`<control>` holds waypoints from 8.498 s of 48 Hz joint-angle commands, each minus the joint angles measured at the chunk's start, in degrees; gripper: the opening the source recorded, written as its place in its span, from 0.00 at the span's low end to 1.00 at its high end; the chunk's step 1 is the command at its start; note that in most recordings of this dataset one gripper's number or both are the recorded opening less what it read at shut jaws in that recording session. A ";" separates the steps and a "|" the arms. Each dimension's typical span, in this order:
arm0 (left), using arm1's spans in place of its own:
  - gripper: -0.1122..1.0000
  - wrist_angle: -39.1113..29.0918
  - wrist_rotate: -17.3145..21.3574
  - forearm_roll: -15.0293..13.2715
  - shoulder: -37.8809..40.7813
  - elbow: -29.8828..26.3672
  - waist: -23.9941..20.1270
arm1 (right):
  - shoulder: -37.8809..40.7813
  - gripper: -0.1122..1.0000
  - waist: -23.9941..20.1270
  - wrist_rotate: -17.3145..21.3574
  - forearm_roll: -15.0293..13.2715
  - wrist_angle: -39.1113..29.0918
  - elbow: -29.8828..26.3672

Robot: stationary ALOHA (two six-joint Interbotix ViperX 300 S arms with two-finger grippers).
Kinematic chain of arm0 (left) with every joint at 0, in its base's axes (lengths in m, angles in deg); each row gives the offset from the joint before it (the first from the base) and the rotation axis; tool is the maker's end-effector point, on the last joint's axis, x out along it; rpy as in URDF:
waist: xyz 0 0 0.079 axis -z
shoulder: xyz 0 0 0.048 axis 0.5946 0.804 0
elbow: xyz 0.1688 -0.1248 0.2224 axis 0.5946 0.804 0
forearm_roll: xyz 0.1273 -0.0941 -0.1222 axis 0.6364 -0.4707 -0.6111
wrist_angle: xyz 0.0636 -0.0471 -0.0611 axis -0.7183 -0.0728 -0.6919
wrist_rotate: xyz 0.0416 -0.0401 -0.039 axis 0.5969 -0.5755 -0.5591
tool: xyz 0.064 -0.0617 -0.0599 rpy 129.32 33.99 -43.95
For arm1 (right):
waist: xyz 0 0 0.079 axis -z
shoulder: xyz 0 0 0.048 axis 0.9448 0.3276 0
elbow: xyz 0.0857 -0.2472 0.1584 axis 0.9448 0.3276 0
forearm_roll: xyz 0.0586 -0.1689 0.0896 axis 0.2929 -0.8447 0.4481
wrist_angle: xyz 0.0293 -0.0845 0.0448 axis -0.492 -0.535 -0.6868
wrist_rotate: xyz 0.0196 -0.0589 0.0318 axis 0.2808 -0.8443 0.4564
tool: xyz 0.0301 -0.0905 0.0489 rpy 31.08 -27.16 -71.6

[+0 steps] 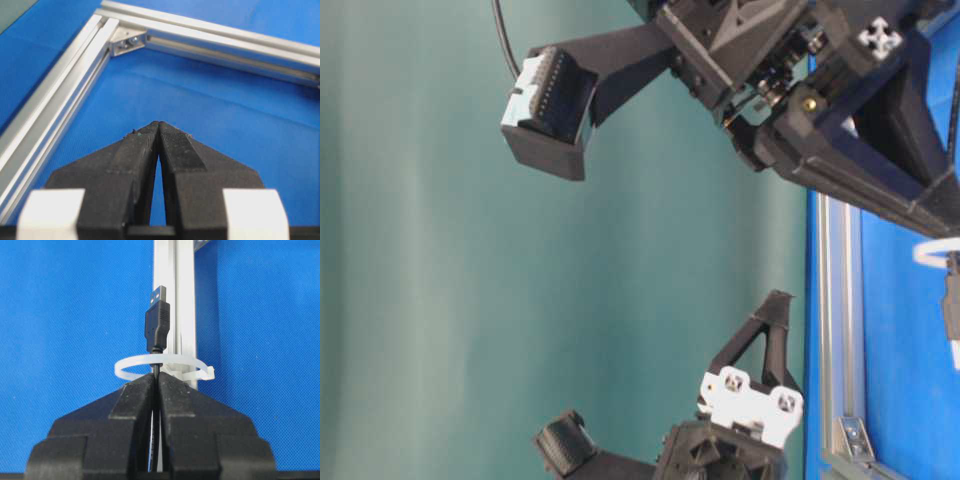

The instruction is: Insert the wire through the string loop located in the center.

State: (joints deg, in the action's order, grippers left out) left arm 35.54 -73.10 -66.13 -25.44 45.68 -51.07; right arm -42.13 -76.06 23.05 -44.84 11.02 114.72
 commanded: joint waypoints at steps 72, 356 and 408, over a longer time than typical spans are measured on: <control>0.94 -0.62 -9.84 0.18 -3.52 0.70 23.55 | -0.88 0.08 0.18 -0.09 -0.18 0.18 -0.88; 0.34 -18.54 -8.26 0.35 -32.17 28.12 22.06 | -1.49 0.96 0.09 -0.09 -0.62 -2.72 -0.62; 0.90 -29.62 -7.65 0.35 -49.48 26.19 17.75 | -12.48 0.96 0.09 -0.18 -0.62 -7.91 0.00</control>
State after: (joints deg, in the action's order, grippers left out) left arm 5.92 -80.84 -65.96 -74.21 72.84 -33.06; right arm -53.12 -75.97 22.88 -45.37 3.02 115.25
